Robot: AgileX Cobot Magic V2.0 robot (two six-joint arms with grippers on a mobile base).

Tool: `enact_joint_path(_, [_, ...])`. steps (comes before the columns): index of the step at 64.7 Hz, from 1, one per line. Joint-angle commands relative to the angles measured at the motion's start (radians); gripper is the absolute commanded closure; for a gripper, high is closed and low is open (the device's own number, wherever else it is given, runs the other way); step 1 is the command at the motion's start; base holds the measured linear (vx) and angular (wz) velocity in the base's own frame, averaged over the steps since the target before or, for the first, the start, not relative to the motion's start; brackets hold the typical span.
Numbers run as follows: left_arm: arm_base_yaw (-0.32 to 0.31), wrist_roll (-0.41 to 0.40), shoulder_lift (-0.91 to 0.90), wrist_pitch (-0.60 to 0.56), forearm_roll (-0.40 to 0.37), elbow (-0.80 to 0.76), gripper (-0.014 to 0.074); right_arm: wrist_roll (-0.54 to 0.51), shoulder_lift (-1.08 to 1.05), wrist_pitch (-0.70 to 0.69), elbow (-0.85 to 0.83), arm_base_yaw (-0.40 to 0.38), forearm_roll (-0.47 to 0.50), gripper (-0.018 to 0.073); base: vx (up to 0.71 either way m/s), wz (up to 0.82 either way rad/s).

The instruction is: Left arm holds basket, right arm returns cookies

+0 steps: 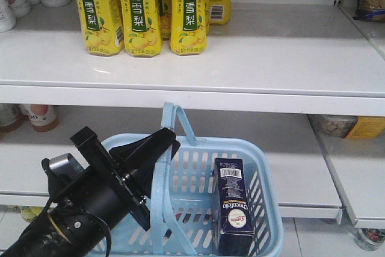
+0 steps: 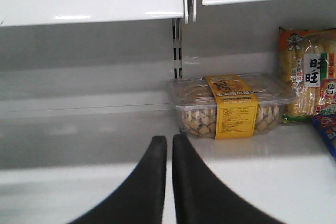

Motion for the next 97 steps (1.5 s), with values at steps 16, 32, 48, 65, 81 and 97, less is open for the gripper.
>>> enact_joint_path(16, [0.003, -0.002, -0.032, -0.279, -0.020, -0.030, 0.0599, -0.006, -0.013, -0.075, 0.017, -0.001, -0.005, 0.0562, 0.00, 0.00])
enact_joint_path(32, [0.003, -0.002, -0.032, -0.279, -0.020, -0.030, 0.0599, -0.006, -0.013, -0.075, 0.017, -0.001, -0.005, 0.0562, 0.00, 0.00])
enact_joint_path(48, [0.003, -0.002, -0.032, -0.279, -0.020, -0.030, 0.0599, -0.034, -0.013, -0.080, 0.017, -0.001, -0.031, 0.0562, 0.00, 0.00])
enact_joint_path(65, [0.003, -0.002, -0.032, -0.279, -0.020, -0.030, 0.0599, -0.138, -0.013, -0.080, 0.017, -0.001, -0.127, 0.0562, 0.00, 0.00])
enact_joint_path(81, [0.003, -0.002, -0.032, -0.279, -0.020, -0.030, 0.0599, -0.116, -0.013, -0.080, 0.017, -0.001, -0.105, 0.0562, 0.00, 0.00])
enact_joint_path(97, [0.003, -0.002, -0.032, -0.279, -0.020, -0.030, 0.0599, -0.024, -0.013, -0.081, 0.017, -0.001, 0.060, 0.0562, 0.00, 0.00])
